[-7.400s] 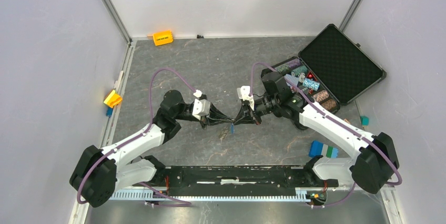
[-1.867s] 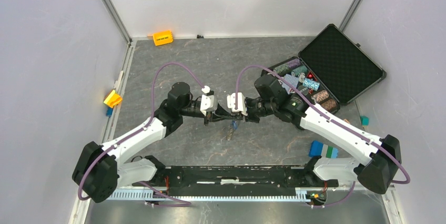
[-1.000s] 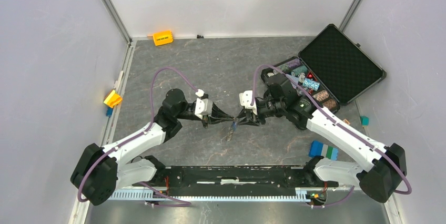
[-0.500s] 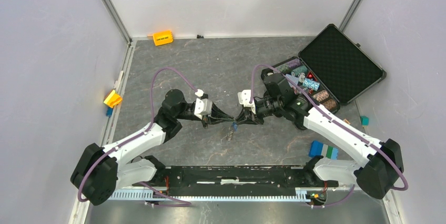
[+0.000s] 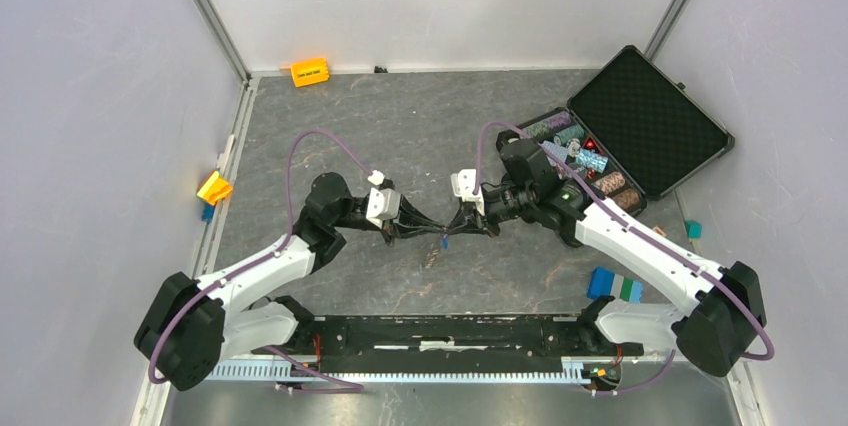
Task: Put the keys on the keyring
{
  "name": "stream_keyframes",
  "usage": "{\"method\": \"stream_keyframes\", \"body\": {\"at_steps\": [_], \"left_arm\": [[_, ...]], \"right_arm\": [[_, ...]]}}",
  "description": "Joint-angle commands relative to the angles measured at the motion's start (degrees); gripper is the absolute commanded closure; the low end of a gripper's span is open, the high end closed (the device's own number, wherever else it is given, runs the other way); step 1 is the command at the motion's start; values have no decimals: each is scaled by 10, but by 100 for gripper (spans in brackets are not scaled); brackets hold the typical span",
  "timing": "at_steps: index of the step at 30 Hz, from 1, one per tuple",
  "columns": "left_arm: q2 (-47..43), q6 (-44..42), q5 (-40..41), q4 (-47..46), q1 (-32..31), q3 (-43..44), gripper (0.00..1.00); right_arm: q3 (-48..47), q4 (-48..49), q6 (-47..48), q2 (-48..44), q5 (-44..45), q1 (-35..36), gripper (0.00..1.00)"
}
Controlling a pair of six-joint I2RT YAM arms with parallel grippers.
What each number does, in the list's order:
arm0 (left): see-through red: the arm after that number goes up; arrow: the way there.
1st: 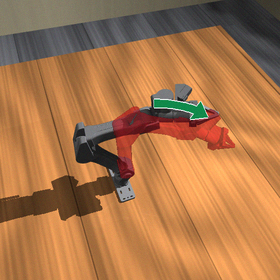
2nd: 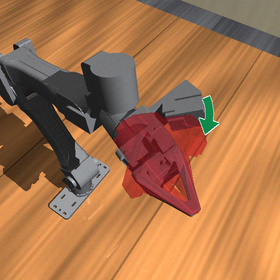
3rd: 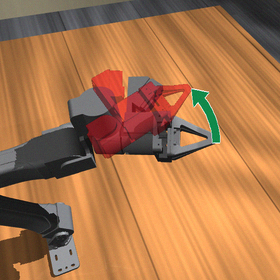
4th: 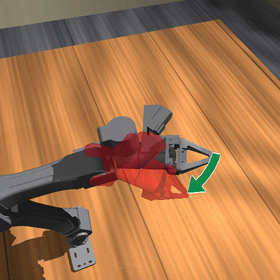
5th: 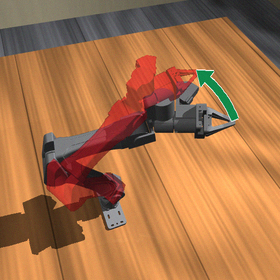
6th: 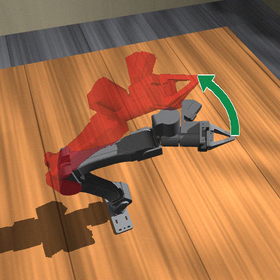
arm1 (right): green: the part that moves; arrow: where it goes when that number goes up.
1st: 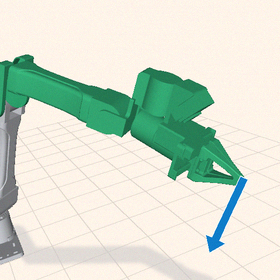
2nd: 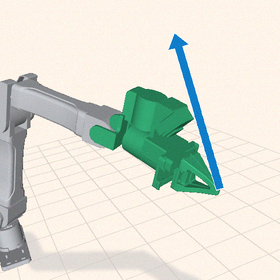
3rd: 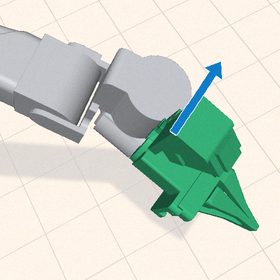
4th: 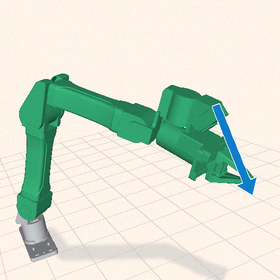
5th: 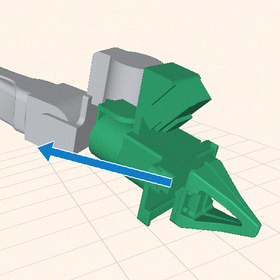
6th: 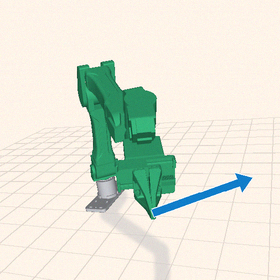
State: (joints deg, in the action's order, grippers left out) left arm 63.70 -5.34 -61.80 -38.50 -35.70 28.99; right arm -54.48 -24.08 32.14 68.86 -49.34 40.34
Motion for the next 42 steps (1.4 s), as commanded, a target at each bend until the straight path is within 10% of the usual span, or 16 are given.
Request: {"method": "stream_keyframes", "body": {"at_steps": [1, 13, 24, 42], "left_arm": [[-4, 34, -17, -66, -1, -3, 98], [2, 45, -11, -76, -1, -7, 98], [-2, 35, 2, -61, -1, -9, 98], [13, 99, 17, -122, 0, -10, 98]], "right_arm": [[1, 17, -11, 8, -11, -2, 100], [-12, 25, -31, 19, -22, -2, 99], [18, 25, -8, -40, 17, -12, 67], [55, 41, 7, -73, -9, -18, 63]]}}
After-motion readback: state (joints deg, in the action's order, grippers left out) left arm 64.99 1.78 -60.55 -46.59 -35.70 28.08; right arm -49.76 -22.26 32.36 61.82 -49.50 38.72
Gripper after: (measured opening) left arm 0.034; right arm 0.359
